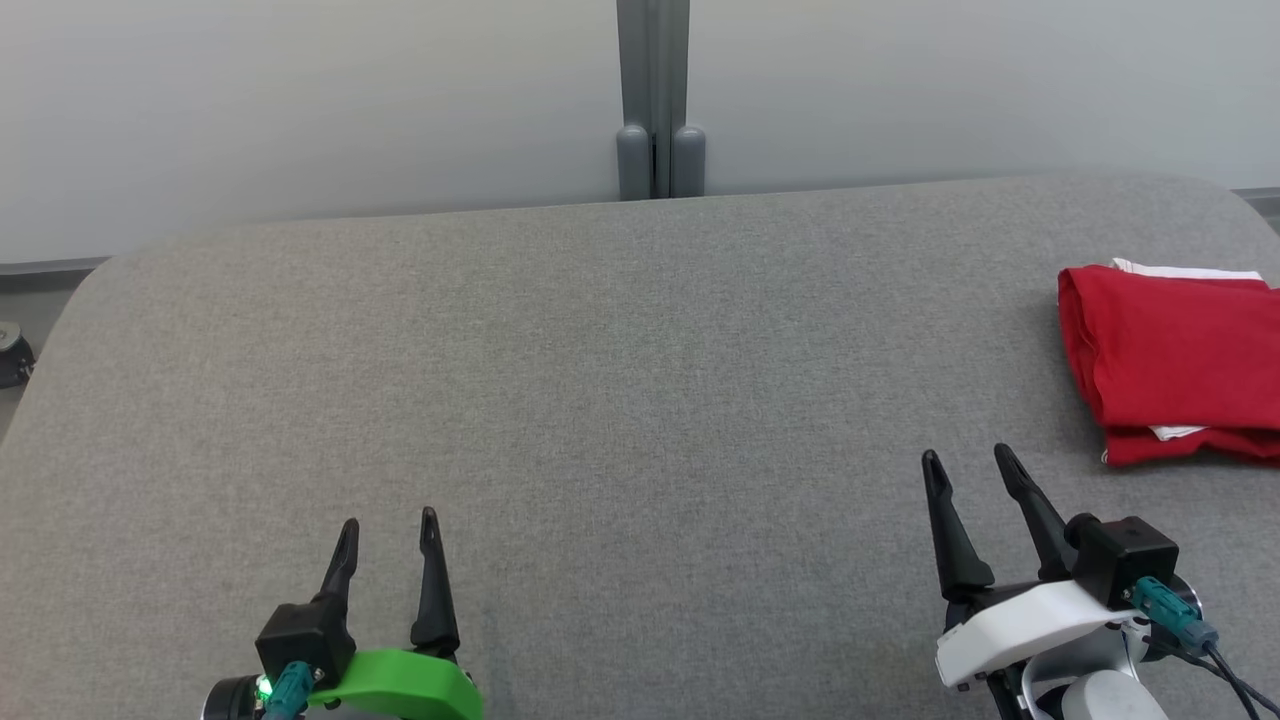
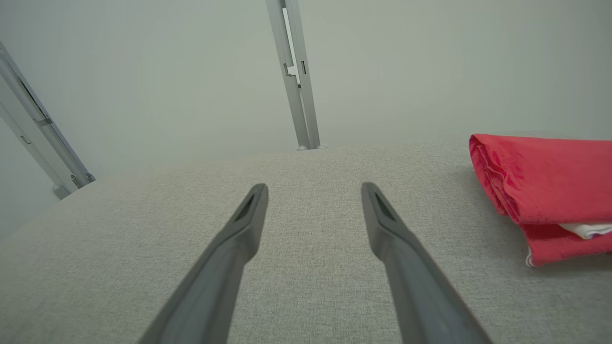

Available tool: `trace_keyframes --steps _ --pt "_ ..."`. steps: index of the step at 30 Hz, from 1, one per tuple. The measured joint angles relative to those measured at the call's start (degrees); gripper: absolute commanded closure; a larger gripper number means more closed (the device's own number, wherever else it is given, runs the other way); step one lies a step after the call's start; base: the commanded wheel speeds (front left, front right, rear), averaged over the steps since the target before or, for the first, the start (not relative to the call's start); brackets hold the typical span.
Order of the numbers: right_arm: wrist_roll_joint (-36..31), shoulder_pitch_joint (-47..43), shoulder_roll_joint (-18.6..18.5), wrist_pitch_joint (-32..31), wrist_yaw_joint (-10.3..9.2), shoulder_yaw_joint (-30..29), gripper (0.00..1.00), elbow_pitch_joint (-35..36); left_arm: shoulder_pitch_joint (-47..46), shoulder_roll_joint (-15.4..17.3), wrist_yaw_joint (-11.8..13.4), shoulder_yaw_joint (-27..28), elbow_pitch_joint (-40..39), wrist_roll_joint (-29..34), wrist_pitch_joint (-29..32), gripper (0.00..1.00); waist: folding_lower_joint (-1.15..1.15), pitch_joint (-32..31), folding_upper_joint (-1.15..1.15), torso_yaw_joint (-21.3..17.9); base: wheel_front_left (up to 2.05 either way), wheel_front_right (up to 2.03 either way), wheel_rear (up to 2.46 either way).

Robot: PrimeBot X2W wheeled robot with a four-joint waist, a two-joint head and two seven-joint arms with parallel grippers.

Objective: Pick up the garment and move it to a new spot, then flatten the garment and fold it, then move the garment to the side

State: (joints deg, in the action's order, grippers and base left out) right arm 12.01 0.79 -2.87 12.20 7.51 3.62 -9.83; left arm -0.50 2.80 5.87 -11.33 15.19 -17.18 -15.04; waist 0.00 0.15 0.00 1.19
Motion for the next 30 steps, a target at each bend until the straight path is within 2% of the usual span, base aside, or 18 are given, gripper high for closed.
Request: trace_keyframes --steps 1,2,9,30 --pt "0.01 -0.10 0.00 0.00 0.00 0.02 0.00 0.03 0.01 0.00 0.00 -0.12 0.03 0.01 0.00 0.00 0.00 -0.06 0.00 0.02 0.00 0.00 0.00" --pt "0.01 -0.16 0.00 -0.01 0.00 0.03 1.00 0.02 0.02 0.00 0.00 -0.21 0.05 0.01 0.00 1.00 0.00 -0.10 0.00 0.03 0.00 0.00 0.00" --pt "0.96 -1.92 0.32 -0.25 0.00 0.15 1.00 -2.97 0.73 -0.11 -0.16 -0.12 2.89 -0.99 0.69 1.00 0.00 -0.12 0.00 0.02 0.00 0.00 0.00" --pt "23.03 -0.91 -0.47 -4.15 0.00 -1.23 1.00 -3.20 0.33 -0.02 -3.47 4.01 2.11 -21.03 5.89 1.00 0.00 -0.09 0.00 -0.19 0.00 0.00 0.00"
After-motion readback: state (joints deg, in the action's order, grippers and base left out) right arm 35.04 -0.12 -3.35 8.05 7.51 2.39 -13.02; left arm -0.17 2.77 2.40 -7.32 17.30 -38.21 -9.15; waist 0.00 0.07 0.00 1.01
